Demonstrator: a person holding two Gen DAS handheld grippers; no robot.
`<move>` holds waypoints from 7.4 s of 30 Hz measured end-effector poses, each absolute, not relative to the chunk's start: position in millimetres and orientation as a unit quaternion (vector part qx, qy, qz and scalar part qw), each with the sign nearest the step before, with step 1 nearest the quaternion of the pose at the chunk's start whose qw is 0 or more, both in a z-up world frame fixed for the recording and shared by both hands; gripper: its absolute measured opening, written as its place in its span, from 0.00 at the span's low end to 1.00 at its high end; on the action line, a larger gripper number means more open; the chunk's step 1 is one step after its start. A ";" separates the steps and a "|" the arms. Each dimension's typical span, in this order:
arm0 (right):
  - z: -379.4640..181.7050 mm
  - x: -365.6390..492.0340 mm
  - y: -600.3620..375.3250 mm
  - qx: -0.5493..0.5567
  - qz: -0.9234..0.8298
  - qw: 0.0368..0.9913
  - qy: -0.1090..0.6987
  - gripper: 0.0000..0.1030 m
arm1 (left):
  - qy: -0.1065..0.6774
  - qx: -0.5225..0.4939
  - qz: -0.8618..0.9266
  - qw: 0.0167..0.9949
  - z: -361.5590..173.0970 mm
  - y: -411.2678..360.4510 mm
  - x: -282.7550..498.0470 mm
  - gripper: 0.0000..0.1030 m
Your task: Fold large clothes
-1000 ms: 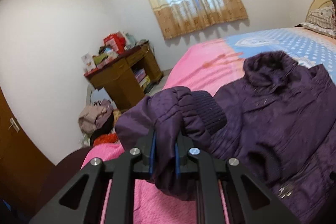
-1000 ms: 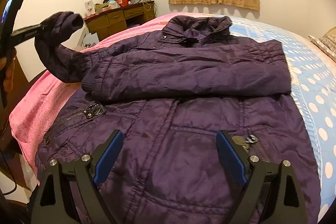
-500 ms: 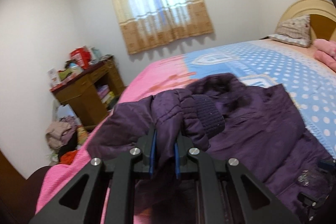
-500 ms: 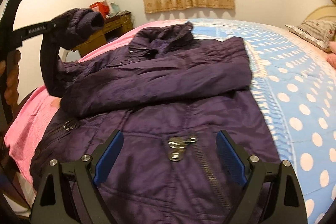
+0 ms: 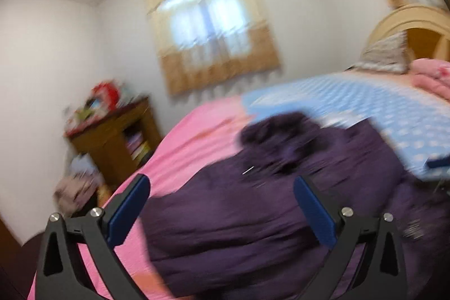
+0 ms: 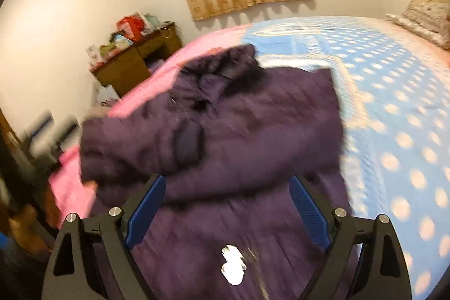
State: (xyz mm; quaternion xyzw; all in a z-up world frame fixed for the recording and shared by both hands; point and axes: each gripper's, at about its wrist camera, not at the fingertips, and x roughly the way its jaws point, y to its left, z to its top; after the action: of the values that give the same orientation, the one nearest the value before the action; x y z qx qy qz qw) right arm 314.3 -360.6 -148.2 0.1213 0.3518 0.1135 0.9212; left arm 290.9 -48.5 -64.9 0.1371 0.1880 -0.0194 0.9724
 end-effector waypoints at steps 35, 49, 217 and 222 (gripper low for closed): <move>-165.8 358.6 -397.6 0.036 0.055 0.914 0.400 0.34 | 0.297 0.100 0.074 0.947 -99.3 1.1 340.8 1.00; -172.0 391.5 -331.5 0.059 0.085 0.919 0.381 0.51 | 0.299 0.151 0.067 0.940 -117.9 -75.0 393.3 1.00; -197.0 594.2 -326.8 -0.051 0.142 0.885 0.441 0.47 | 0.424 0.117 -0.104 0.892 -170.0 -123.9 572.8 0.78; -176.6 597.6 -333.8 -0.051 0.103 0.911 0.396 0.47 | 0.419 0.114 -0.101 0.895 -169.6 -122.6 571.0 0.80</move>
State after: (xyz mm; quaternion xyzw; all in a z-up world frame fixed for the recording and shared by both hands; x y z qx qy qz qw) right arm 597.6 -333.8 -176.6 -0.0513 0.3960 0.1028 0.9110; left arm 571.0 -122.6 -169.6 0.1141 0.4189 -0.1009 0.8952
